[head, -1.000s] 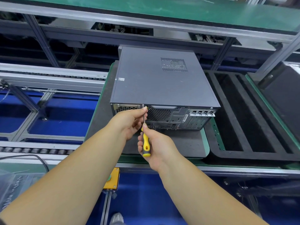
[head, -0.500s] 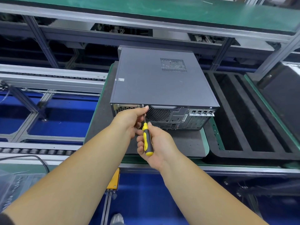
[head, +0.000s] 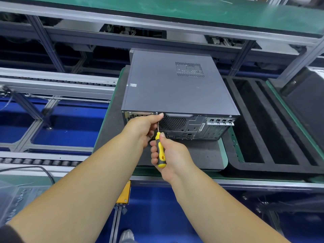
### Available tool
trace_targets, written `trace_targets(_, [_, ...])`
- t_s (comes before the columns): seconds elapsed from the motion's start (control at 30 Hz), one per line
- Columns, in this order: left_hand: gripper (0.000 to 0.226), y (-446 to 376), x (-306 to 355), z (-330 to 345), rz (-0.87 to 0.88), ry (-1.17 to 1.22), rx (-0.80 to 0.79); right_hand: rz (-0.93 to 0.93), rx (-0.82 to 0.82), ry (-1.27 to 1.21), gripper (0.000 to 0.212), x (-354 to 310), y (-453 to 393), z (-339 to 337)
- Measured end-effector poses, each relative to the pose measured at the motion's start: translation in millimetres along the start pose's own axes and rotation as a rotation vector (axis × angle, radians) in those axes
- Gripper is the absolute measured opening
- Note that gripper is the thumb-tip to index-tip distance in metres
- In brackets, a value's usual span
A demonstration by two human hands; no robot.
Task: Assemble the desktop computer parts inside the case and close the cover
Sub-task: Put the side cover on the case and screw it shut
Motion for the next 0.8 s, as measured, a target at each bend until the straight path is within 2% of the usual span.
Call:
trace_targets(0.23, [0.027,9,3,2,0.029,-0.043,-0.007,0.048,-0.054,-0.021,0.041,0,2,-1])
trace_targets(0.37, [0.022,23,1,6,0.067,-0.090,-0.018,-0.002,-0.069,0.116,0.039,-3,4,-6])
trace_targets(0.53, [0.028,44,7,4,0.177,-0.216,0.064,-0.052,-0.034,0.303,0.034,-6,11,-18])
trace_targets(0.6, [0.025,54,8,1,0.237,-0.223,0.078,-0.087,-0.067,0.350,0.033,-8,14,-21])
trace_targets(0.73, [0.016,79,9,3,0.408,-0.218,-0.023,-0.236,-0.156,0.374,0.028,-16,16,-27])
trace_targets(0.8, [0.013,92,9,-4,0.476,-0.238,0.018,-0.293,-0.220,0.430,0.028,-15,17,-25])
Point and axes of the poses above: each hand's wrist, its own y-axis away from the middle knuckle, its own z-axis out of the palm, x = y × z, the point moved 8 cm from there along -y, towards the middle knuckle, and after that the axes turned 5 degrees about y, right-handed, at the moved point
